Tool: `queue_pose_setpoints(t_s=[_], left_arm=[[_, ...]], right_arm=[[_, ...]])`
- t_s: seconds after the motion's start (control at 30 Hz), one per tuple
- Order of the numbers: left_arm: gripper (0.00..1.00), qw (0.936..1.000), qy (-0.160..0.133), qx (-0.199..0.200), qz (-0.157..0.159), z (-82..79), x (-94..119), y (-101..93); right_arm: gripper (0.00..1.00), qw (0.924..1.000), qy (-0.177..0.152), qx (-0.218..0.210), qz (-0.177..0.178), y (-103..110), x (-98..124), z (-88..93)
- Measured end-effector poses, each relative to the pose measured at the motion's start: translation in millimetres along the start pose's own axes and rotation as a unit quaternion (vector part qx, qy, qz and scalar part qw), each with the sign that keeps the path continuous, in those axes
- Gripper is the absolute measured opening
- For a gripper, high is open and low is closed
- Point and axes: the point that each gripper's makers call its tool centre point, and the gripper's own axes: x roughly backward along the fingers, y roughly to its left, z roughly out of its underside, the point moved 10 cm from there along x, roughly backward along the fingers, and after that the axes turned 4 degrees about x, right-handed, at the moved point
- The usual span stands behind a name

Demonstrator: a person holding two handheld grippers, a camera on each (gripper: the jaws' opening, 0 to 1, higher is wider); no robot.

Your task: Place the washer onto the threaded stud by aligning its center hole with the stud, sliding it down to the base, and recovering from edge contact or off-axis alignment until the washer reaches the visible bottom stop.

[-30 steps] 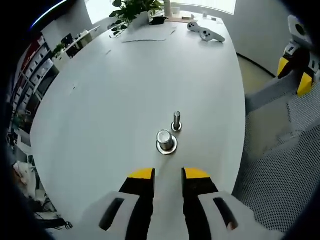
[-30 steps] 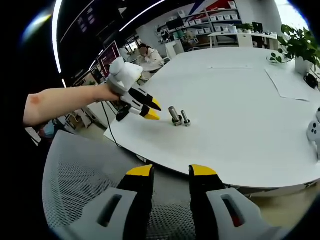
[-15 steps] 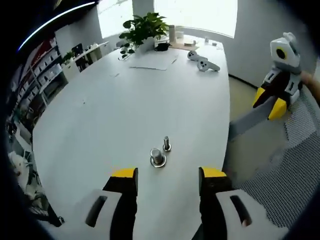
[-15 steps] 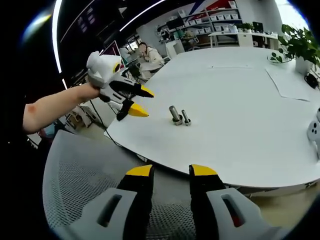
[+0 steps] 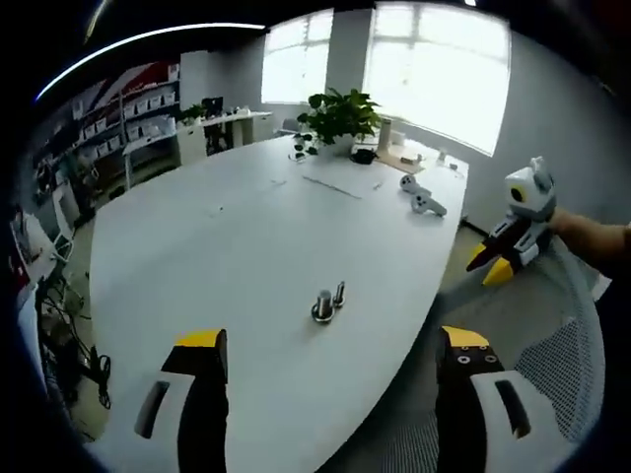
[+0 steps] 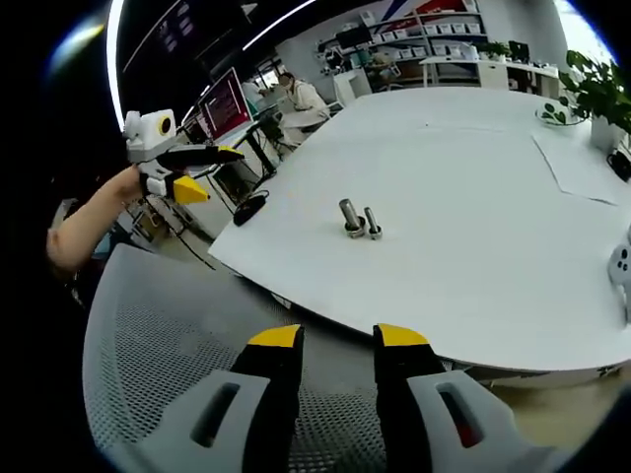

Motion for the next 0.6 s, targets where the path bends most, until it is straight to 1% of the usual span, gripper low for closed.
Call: queue_pose_setpoints(t_s=[0.03,0.07,0.13,0.2,0.27,0.3,0.37,0.43,0.6], left_arm=[[0.91,1.0000,-0.007,0.005,-0.004,2.9,4.5,0.2],[0.93,0.9996,-0.020,0.013,-0.014,7.4,10.6,0.2],[1.00,0.9980,-0.042,0.022,-0.041,14.9,20.1,1.0],[1.00,0.9968,-0.056,0.035,-0.046,21.8,27.2,-1.8],[0.99,0.9936,-0.074,0.061,-0.059,30.2,34.5,-4.2],[0.99,0.9925,-0.078,0.072,-0.061,35.9,38.1,-6.7],[1.00,0.9916,-0.077,0.079,-0.067,43.0,42.6,-8.7],[1.00,0.9876,-0.093,0.097,-0.081,51.2,48.2,-14.1],[1.00,0.9805,-0.114,0.120,-0.106,64.6,53.7,-22.5]], right_arm=[[0.31,1.0000,-0.001,-0.001,0.000,-0.1,0.1,0.0],[0.31,1.0000,-0.001,-0.001,0.000,-0.2,0.1,0.2],[0.31,1.0000,0.001,-0.001,0.001,-0.2,0.0,0.4],[0.31,1.0000,0.000,-0.003,0.002,-0.3,0.3,1.0],[0.31,1.0000,-0.004,-0.007,0.004,-0.4,0.7,1.3],[0.31,1.0000,-0.004,-0.007,0.004,-0.2,0.7,1.3],[0.31,1.0000,-0.001,-0.005,0.004,0.5,0.3,1.4],[0.31,1.0000,0.001,-0.004,0.003,0.6,0.2,1.6],[0.31,0.9999,-0.006,-0.010,0.007,-0.1,1.8,3.0]])
